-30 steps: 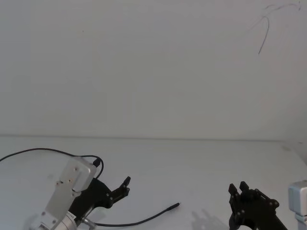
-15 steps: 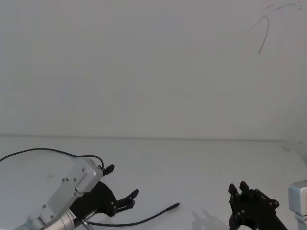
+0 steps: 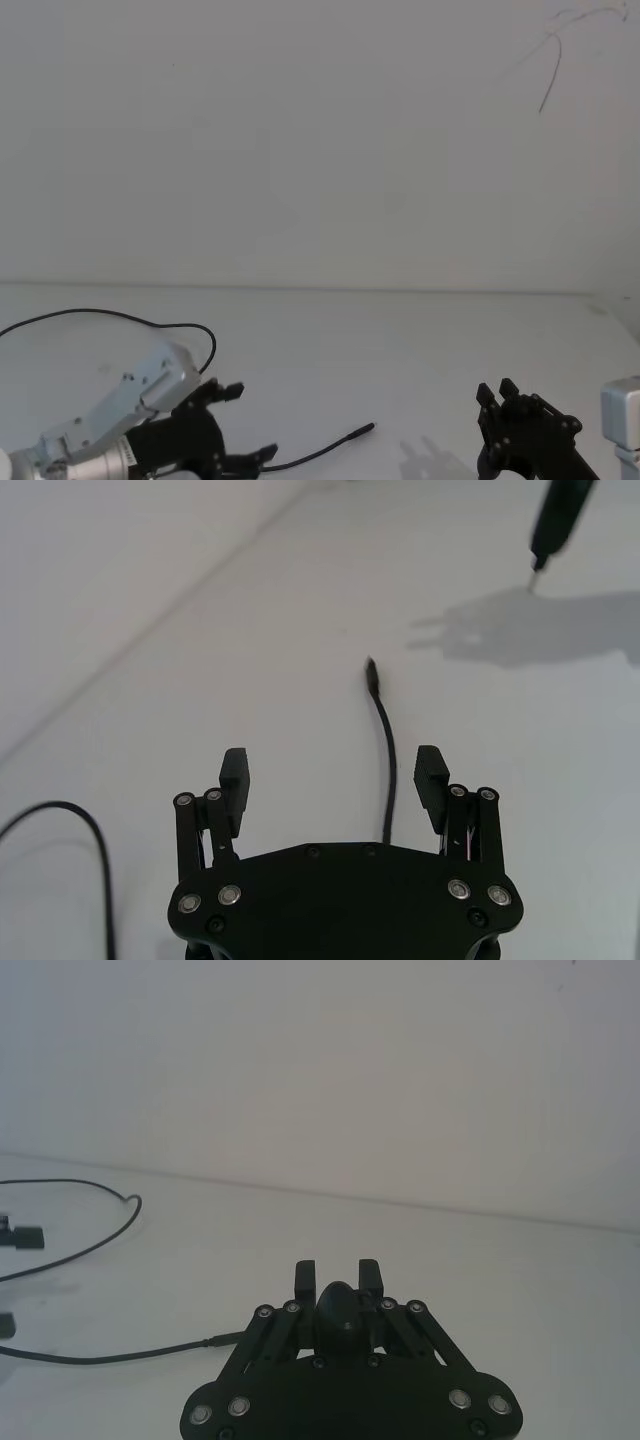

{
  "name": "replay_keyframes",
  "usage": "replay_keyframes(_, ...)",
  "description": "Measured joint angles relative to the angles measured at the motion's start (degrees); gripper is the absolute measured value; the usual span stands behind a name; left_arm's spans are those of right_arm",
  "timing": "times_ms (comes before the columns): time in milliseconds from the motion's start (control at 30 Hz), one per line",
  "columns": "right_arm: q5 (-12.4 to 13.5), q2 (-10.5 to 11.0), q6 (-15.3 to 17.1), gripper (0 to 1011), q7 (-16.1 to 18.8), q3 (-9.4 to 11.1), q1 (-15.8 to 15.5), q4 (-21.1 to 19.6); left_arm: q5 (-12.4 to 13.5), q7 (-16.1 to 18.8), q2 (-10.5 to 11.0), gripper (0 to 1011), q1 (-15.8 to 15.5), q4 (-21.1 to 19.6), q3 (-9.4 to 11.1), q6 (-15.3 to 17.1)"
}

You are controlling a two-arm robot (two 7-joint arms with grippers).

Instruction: Pick up the data cable with the one hand.

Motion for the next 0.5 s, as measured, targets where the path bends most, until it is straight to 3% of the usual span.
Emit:
replay_keyframes(200, 0.0, 0.0, 0.0, 251, 0.0, 0.0, 0.0, 0.0, -2.0, -6.4, 0.3, 1001, -2.7, 5.4, 0.9, -0.9)
replay_keyframes(500, 0.0, 0.0, 0.0, 251, 0.0, 0.0, 0.0, 0.0, -4.4, -12.6, 0.1, 1001, -5.5, 11.6, 1.3, -2.2)
